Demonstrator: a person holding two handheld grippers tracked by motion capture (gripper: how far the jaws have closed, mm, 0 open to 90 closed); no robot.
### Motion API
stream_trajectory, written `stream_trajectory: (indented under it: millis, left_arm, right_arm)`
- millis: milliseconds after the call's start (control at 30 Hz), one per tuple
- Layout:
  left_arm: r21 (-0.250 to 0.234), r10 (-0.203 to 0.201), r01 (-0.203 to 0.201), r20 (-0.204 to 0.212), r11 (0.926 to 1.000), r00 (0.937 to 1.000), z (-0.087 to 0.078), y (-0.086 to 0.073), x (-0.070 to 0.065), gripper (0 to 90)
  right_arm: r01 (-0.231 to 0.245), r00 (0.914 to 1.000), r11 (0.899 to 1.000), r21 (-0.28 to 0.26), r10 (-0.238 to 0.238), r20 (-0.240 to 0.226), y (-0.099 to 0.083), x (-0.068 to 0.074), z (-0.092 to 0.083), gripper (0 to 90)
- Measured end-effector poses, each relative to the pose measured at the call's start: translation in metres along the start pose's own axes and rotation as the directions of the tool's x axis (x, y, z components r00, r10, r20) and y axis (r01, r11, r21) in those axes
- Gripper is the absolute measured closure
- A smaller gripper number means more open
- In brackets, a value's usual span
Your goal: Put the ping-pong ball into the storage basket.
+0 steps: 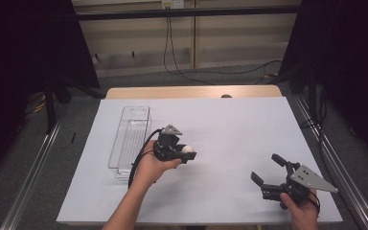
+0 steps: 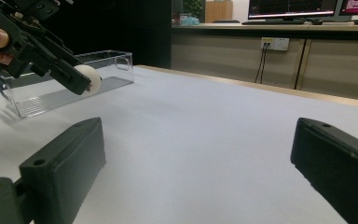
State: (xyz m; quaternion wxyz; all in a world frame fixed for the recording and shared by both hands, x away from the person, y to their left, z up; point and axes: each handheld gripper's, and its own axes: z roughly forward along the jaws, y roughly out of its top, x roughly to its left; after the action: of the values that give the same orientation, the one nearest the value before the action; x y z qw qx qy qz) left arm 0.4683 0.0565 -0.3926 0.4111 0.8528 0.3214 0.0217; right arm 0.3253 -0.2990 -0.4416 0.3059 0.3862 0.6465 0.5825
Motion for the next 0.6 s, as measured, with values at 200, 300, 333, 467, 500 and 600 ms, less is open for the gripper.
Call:
stream_trajectory:
  millis: [200,300,333,467,500,600]
  left_arm:
    - [-0.003,-0.001,0.001,-0.004,1.0000,1.0000,-0.0026,0.0006,0.0013,51.2]
    - [0.002,0.000,0.000,0.002,1.0000,1.0000,-0.0040,0.0012,0.0021,51.2]
    - [0.003,0.004,-0.004,-0.006,1.0000,1.0000,-0.0048,0.0014,0.0025,51.2]
    - [-0.004,-0.001,0.001,-0.001,1.0000,1.0000,-0.0063,0.0019,0.0034,51.2]
    - [0.003,0.000,0.000,-0.008,1.0000,1.0000,-0.0076,0.0023,0.0036,51.2]
    - [0.001,0.001,-0.001,-0.007,1.0000,1.0000,-0.0089,0.0030,0.0047,51.2]
  right_arm:
    - [-0.005,1.0000,1.000,-0.001,0.005,0.005,0.0000,0.0000,0.0002,2.7]
    - [-0.005,1.0000,1.000,0.001,0.005,0.006,0.0000,0.0002,0.0003,2.7]
    - [-0.005,1.0000,1.000,0.001,0.005,0.006,0.0000,0.0002,0.0004,2.7]
    - [-0.004,1.0000,1.000,0.003,0.004,0.006,0.0001,0.0001,-0.0001,2.7]
    - [-0.005,1.0000,1.000,0.001,0.005,0.008,0.0000,0.0002,0.0001,2.7]
    - [-0.004,1.0000,1.000,0.001,0.004,0.007,0.0001,0.0000,0.0002,2.7]
